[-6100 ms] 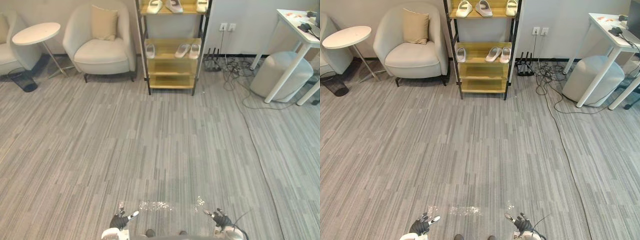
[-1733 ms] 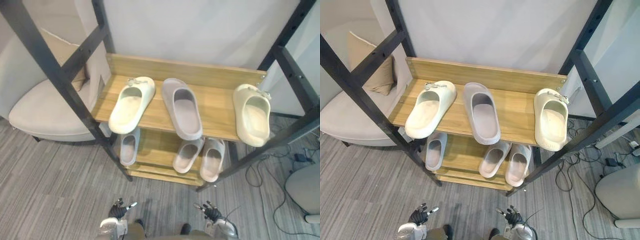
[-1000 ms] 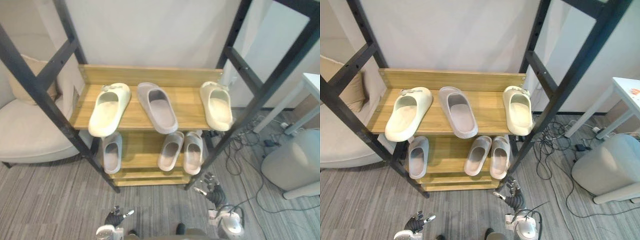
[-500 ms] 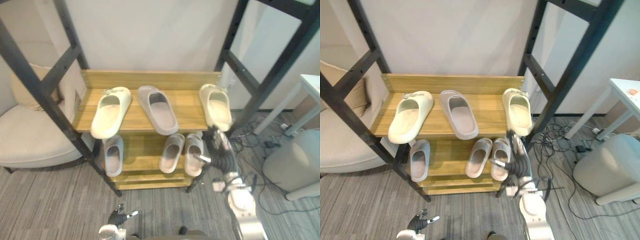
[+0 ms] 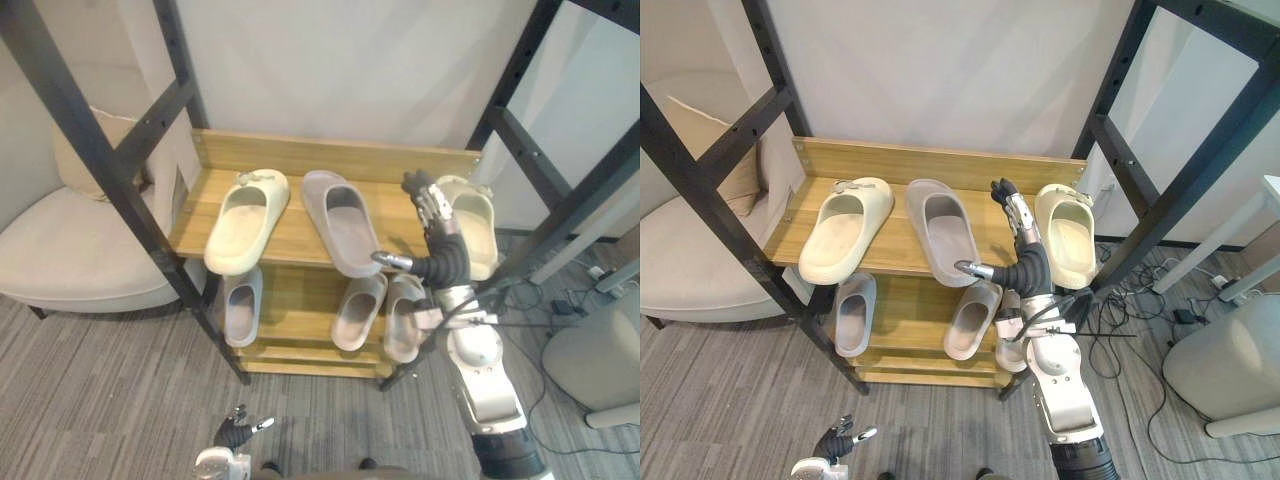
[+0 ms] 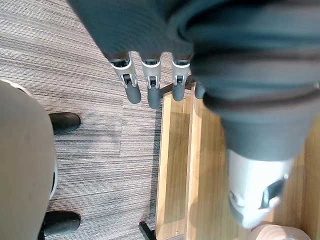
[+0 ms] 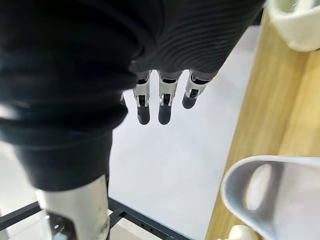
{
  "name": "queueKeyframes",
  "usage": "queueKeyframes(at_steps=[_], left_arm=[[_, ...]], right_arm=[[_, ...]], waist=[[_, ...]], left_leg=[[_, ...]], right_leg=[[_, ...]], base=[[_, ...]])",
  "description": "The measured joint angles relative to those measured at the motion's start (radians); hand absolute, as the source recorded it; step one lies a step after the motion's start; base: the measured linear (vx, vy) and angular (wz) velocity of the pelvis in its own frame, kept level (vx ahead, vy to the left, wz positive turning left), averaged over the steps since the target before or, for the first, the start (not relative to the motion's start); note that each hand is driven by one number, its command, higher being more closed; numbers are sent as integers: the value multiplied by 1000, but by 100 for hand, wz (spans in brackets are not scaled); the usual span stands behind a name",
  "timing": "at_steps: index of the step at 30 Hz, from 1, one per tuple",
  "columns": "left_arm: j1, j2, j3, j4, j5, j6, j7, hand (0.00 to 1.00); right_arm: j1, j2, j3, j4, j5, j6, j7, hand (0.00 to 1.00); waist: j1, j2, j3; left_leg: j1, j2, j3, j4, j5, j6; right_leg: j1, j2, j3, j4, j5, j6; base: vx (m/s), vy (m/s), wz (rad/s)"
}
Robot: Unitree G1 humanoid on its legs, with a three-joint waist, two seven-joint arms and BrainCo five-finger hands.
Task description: Organize the slippers on the shoe rack
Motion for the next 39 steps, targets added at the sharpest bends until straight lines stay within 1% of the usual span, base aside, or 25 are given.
queueKeyframes(at_steps=[3, 8, 12, 14, 17, 23, 27, 29, 32, 34, 36, 37, 39], left_arm=[[0, 1, 0, -2, 0, -1, -1, 0], [-1, 2, -1, -4, 0, -1, -2, 0], [-1, 3, -1, -7, 0, -1, -4, 0], [-1, 5, -1, -10, -1, -1, -10, 0], [-1, 6, -1, -12, -1, -2, -17, 0], [-3, 7, -1, -32, -1, -4, -18, 0], [-3, 7, -1, -35, -1, -3, -18, 0], [-3, 8, -1, -39, -2, -3, -18, 0], [-4, 11, -1, -50, -3, -5, -18, 0], [-4, 13, -1, -52, -3, -7, -18, 0], [-5, 14, -1, -60, -5, -10, -18, 0], [-5, 16, -1, -64, -10, -15, -18, 0], [-7, 19, -1, -69, -16, -16, -18, 0]], right_arm=[[-65, -12, -3, 93, -1, 12, -6, 0], [-144, -23, -8, 215, -2, 36, -18, 0], [-208, -52, -8, 310, -3, 52, -29, 0], [-239, -55, -9, 361, -3, 67, -34, 0], [-274, -57, -9, 425, -3, 71, -34, 0], [-360, -81, -9, 510, -5, 90, -33, 0], [-410, -92, -9, 560, -15, 98, -32, 0], [-433, -94, -8, 587, -37, 104, -28, 0], [-463, -95, -8, 609, -42, 110, -20, 0], [-504, -98, -8, 658, -43, 117, -12, 0], [-531, -105, -7, 672, -44, 126, -11, 0], [-549, -111, -6, 684, -44, 127, -10, 100], [-576, -123, -4, 714, -46, 134, -3, 100]], waist=[[13, -6, -2], [16, -8, -2], [18, -10, -1], [19, -13, 1], [22, -14, 2], [31, -16, 26], [32, -17, 29], [33, -19, 34], [33, -25, 48], [33, -28, 53], [35, -29, 62], [35, -31, 70], [43, -38, 75]], left_leg=[[-4, 0, -4, -4, 1, 0], [-15, -1, -13, -4, 1, 0], [-16, -1, -14, -8, 1, 0], [-16, -1, -14, -10, 1, 0], [-17, -2, -13, -14, 3, 3], [-19, -7, -15, -22, 10, 7], [-21, -9, -18, -47, 25, 9], [-21, -10, -19, -48, 25, 9], [-21, -9, -20, -48, 25, 9], [-27, -10, -21, -48, 27, 11], [-33, -11, -24, -48, 29, 14], [-33, -11, -27, -48, 30, 16], [-34, -11, -28, -48, 30, 16]], right_leg=[[0, 2, -6, -8, 0, 0], [-1, 3, -15, -16, 1, 0], [-2, 4, -16, -19, 2, -1], [-2, 4, -16, -20, 2, -2], [-2, 5, -17, -28, 10, -5], [-4, 3, -17, -35, 15, -4], [-15, 3, -19, -35, 16, -3], [-15, 3, -19, -35, 17, -4], [-15, 3, -20, -36, 21, -4], [-15, 3, -21, -47, 36, -5], [-18, 3, -23, -52, 45, -5], [-17, 3, -24, -52, 49, -6], [-17, 3, -26, -52, 52, -9]], base=[[21, -21, 6], [19, -17, 6], [0, 0, 0], [0, 0, 0], [0, 0, 0], [0, 0, 0], [0, 0, 0], [0, 0, 0], [0, 0, 0], [0, 0, 0], [-27, 7, 5], [-32, 7, 7], [-14, 2, 3]])
